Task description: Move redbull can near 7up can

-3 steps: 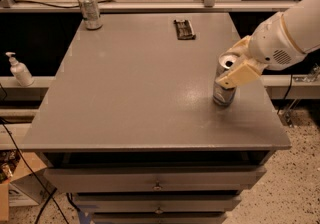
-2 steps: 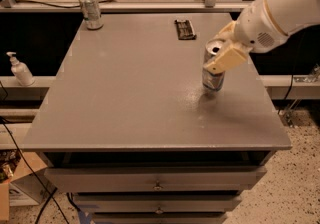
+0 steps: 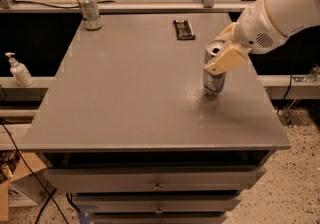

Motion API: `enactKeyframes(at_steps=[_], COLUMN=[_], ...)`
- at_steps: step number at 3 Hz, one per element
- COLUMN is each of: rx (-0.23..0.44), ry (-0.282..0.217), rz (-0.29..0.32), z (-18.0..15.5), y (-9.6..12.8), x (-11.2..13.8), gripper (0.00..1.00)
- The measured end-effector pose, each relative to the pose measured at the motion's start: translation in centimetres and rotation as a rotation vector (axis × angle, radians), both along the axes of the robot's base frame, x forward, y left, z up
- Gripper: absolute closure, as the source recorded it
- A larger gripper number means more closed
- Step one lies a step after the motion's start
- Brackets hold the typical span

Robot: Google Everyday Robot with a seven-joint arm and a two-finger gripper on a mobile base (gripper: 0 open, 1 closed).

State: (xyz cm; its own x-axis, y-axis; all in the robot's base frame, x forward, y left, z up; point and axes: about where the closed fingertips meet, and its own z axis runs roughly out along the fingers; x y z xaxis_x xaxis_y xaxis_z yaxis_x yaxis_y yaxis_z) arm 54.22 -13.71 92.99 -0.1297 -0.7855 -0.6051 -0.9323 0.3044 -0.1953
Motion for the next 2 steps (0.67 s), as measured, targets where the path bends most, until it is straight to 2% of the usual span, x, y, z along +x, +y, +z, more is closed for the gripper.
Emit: enactKeyframes(at_steps=[1, 2], rx=[0.049, 0.084], ry=[-0.039, -0.124], rz=[-0.013, -0.001], z=[0.2, 1.9], y=[1.5, 3.9], x=[2.6, 6.7], gripper=[1.00, 1.00])
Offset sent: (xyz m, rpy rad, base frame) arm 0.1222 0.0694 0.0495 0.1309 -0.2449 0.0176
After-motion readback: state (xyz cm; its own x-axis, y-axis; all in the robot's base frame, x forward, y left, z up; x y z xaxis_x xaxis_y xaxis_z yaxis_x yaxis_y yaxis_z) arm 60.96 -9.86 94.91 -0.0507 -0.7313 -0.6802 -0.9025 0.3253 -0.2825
